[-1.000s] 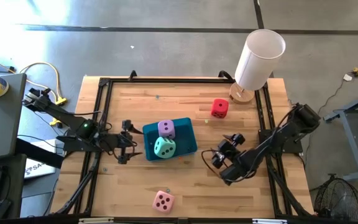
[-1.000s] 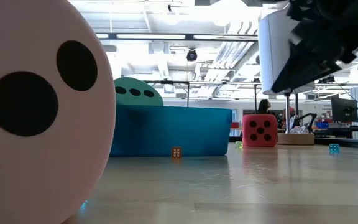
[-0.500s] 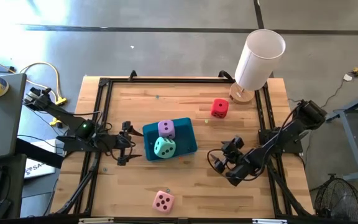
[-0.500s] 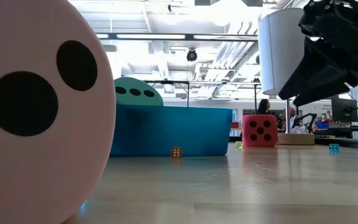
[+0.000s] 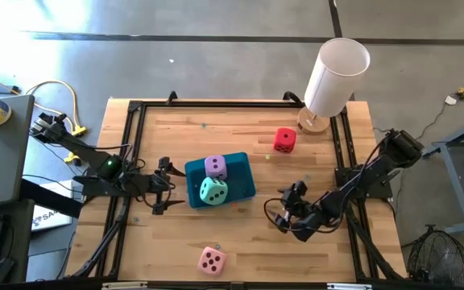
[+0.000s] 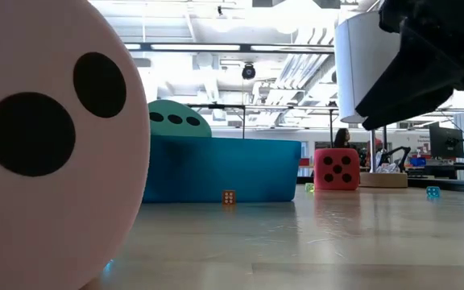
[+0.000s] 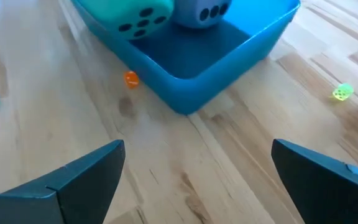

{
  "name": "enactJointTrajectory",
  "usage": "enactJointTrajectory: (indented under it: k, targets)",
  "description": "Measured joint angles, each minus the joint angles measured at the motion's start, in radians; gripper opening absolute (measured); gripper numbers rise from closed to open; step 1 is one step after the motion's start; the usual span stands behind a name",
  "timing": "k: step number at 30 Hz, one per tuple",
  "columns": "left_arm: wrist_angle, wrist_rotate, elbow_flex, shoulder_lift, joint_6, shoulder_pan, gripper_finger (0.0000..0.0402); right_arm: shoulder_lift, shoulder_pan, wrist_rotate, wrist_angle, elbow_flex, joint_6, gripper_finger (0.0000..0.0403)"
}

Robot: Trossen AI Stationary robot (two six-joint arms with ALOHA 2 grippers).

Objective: Pick & Place Dice
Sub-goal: Put the small blue dice into the blue bin

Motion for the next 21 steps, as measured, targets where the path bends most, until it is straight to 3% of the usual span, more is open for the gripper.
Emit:
enactJointTrajectory:
  k: [7, 11, 21]
  targets:
    - [-0.001, 0.000, 0.000, 0.000, -0.020, -0.018, 0.0400, 0.000, -0.079, -0.016, -0.045, 0.000, 0.102, 0.0398]
    - [-0.001, 0.000, 0.000, 0.000, -0.007, -0.019, 0.0400, 0.001, -0.136, -0.094, -0.096, 0.000, 0.142, 0.0398]
    - [-0.001, -0.002, 0.000, 0.000, -0.011, -0.019, 0.0400, 0.001, -0.155, -0.160, -0.021, 0.000, 0.056, 0.0398]
